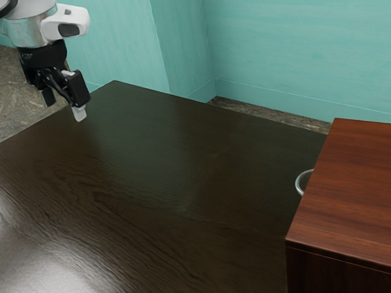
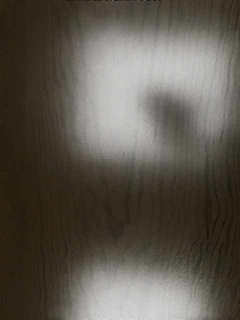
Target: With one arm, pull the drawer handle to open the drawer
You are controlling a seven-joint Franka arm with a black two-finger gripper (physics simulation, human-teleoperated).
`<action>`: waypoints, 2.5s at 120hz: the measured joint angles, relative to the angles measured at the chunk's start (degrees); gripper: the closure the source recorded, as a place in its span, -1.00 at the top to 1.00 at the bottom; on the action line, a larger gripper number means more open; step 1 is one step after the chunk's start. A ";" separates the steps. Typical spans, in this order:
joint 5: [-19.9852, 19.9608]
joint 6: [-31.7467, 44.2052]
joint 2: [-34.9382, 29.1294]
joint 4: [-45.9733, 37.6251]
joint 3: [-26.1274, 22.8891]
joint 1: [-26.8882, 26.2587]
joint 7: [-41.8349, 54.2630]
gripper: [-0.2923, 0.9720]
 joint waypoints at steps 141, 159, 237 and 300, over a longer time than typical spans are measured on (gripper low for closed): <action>-45.55 32.09 -1.52 -2.70 44.14 -40.01 -15.10 0.54; -46.43 33.27 -1.14 -3.89 45.01 -41.74 -15.60 0.54; -44.45 40.44 -1.94 -10.20 46.61 -51.07 -16.69 0.54; -44.20 45.79 -1.73 -13.89 46.86 -52.32 -17.12 0.54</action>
